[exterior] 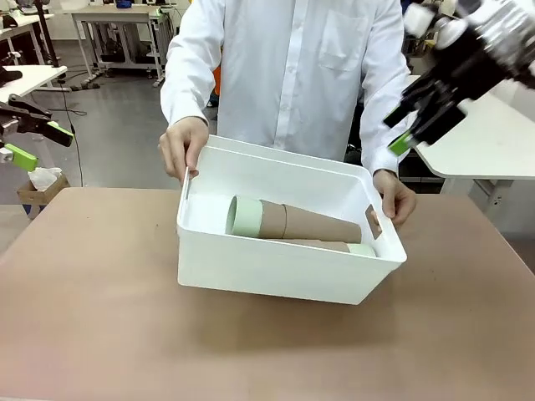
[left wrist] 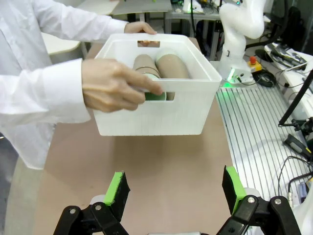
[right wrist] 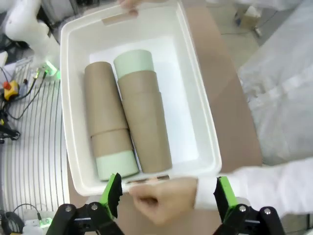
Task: Stack the cups and store them in the basket.
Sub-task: Place the stack of Reusable plastic cups into the Pantry Basket.
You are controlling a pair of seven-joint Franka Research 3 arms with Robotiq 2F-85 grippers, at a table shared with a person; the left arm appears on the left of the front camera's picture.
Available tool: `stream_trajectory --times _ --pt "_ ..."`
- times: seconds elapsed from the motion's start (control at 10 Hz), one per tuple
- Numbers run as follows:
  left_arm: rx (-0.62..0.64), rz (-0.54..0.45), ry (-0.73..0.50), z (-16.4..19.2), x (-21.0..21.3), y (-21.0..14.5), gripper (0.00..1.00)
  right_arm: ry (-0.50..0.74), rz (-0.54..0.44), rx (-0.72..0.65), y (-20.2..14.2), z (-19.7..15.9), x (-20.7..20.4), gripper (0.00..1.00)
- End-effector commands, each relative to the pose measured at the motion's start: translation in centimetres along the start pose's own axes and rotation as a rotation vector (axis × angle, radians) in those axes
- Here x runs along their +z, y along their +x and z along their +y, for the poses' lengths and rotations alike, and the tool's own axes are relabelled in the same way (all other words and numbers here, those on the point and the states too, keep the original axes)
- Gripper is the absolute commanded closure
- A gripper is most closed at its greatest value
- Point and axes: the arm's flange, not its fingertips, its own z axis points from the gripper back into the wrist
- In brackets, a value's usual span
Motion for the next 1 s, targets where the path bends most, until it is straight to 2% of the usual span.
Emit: stream_trajectory --times 0.0,0.2,0.4,0.6,0.7,0.8,0.9 --pt "0.007 -0.003 0.004 -0.1 0.0 0.4 0.0 0.041 -0.1 -0.027 -3.7 -2.8 2.1 0.0" --pt "0.007 -0.003 0.004 -0.1 0.0 0.4 0.0 0.048 -0.193 -0.035 -9.8 -2.7 5.2 0.0" --pt "0.007 -0.003 0.004 -0.1 0.0 0.4 0.0 0.018 -0.234 -0.016 -16.2 -0.2 7.1 0.0" --pt "0.007 -0.003 0.004 -0.1 0.0 0.4 0.0 -0.032 -0.255 0.0 -20.3 1.9 7.2 0.0" --pt "0.007 -0.003 0.004 -0.1 0.0 0.4 0.0 -0.041 -0.29 -0.041 -21.1 2.5 6.7 0.0" --pt "0.007 -0.003 0.004 -0.1 0.0 0.4 0.0 -0.007 -0.228 -0.032 -19.7 0.7 7.9 0.0" --pt "0.007 -0.003 0.004 -0.1 0.0 0.4 0.0 -0.007 -0.228 -0.032 -19.7 0.7 7.9 0.0"
